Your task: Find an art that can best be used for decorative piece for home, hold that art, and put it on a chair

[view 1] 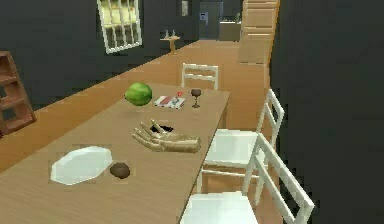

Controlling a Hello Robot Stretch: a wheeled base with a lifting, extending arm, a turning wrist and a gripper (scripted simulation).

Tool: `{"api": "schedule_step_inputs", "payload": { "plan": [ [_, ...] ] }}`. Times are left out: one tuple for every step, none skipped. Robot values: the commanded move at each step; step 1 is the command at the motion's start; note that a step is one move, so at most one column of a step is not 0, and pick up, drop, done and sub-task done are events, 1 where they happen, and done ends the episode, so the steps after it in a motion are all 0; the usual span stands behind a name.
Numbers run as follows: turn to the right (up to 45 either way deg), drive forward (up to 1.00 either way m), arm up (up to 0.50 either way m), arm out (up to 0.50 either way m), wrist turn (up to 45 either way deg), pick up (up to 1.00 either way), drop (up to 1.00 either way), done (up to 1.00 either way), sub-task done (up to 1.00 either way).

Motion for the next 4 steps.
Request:
{"api": "schedule_step_inputs", "payload": {
  "plan": [
    [21.0,0.00,0.00,0.00,0.0,0.00,0.00,0.00,0.00],
    [0.0,0.15,0.00,0.00,0.0,0.00,0.00,0.00,0.00],
    [-45.0,0.00,0.00,0.00,0.0,0.00,0.00,0.00,0.00],
    [-45.0,0.00,0.00,0.00,0.0,0.00,0.00,0.00,0.00]
  ]
}}
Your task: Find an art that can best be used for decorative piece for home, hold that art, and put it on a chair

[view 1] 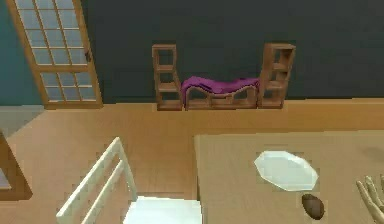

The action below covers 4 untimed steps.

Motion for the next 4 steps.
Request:
{"api": "schedule_step_inputs", "payload": {
  "plan": [
    [-30.0,0.00,0.00,0.00,0.0,0.00,0.00,0.00,0.00],
    [0.0,0.00,0.50,0.00,0.0,0.00,0.00,0.00,0.00],
    [0.0,0.00,0.32,0.00,0.0,0.00,0.00,0.00,0.00],
    [0.0,0.00,0.00,0.44,0.0,0.00,0.00,0.00,0.00]
  ]
}}
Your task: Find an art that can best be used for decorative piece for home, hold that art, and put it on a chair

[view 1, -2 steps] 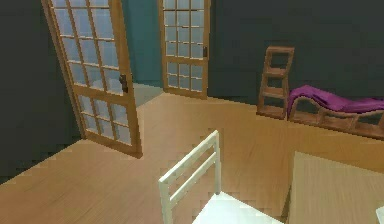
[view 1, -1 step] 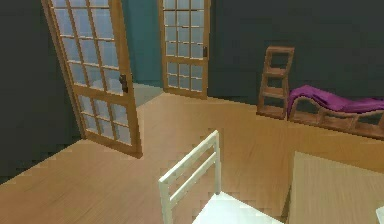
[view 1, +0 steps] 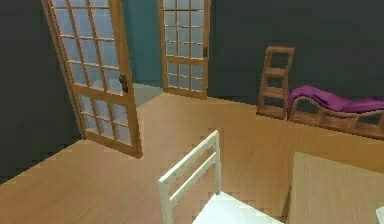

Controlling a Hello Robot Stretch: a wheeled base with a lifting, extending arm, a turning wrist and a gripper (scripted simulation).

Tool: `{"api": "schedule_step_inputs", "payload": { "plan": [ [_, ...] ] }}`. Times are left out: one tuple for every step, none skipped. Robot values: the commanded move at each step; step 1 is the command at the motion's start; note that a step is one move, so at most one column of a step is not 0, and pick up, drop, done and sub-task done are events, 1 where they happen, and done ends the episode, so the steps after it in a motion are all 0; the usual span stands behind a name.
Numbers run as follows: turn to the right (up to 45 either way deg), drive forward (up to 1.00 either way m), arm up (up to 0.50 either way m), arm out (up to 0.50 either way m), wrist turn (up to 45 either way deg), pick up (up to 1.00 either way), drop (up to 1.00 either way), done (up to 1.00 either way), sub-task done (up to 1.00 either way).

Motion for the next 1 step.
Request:
{"api": "schedule_step_inputs", "payload": {
  "plan": [
    [0.0,0.00,0.00,0.00,45.0,0.00,0.00,0.00,0.00]
  ]
}}
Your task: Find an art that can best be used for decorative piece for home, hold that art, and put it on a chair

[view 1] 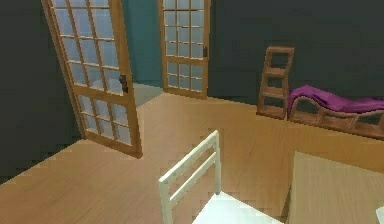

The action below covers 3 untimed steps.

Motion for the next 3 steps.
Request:
{"api": "schedule_step_inputs", "payload": {
  "plan": [
    [0.0,0.00,0.00,0.00,45.0,0.00,0.00,0.00,0.00],
    [0.0,0.00,0.00,0.00,45.0,0.00,0.00,0.00,0.00],
    [0.0,0.00,0.00,0.00,45.0,0.00,0.00,0.00,0.00]
  ]
}}
